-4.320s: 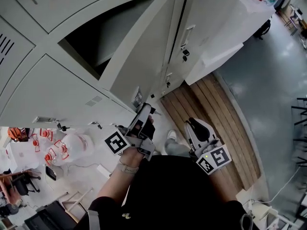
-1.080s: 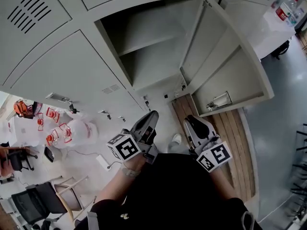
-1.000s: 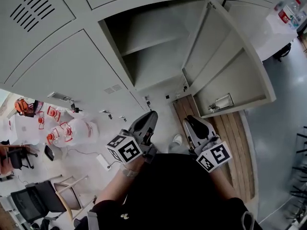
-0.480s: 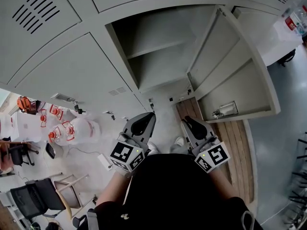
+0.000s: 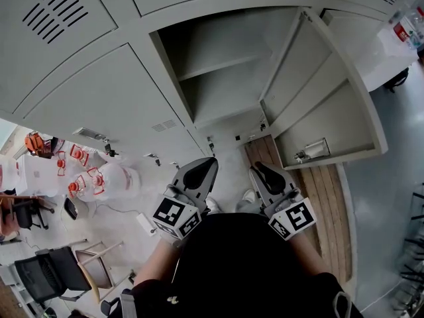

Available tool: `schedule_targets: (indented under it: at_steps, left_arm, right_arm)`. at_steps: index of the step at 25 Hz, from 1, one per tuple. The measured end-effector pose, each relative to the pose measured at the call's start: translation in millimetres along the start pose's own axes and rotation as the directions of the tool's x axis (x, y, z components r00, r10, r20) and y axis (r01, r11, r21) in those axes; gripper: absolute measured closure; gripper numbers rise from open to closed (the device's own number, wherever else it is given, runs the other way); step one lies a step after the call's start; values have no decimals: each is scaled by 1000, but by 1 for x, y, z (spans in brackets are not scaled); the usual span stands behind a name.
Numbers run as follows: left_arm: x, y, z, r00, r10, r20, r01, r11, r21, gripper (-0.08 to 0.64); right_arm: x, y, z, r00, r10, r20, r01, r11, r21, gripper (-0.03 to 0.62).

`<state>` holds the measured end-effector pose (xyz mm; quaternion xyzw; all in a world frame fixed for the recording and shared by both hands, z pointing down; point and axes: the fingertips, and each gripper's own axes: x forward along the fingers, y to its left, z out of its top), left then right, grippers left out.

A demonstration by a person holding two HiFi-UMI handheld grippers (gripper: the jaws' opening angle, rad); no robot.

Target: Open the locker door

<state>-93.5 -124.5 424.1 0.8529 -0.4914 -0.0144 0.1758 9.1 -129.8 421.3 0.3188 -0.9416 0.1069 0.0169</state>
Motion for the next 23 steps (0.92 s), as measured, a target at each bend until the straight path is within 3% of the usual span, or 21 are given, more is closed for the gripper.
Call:
schedule_targets:
  at_steps: [10, 18, 23]
  left_arm:
    - [-6, -11, -2, 1000, -14, 8, 14, 1000, 6, 535]
    - [-7, -30, 1, 995, -104, 2, 104, 994, -9, 538]
    - [-3, -33, 1, 996, -90, -6, 90, 996, 12, 538]
  right_arm:
    - [-6, 3, -2, 1000, -3, 4, 3, 1000, 6, 526]
    - [-12, 2, -2, 1000, -2, 4, 2, 1000, 9, 526]
    - [-15, -2, -2, 1000, -8, 7, 8, 1000, 10, 526]
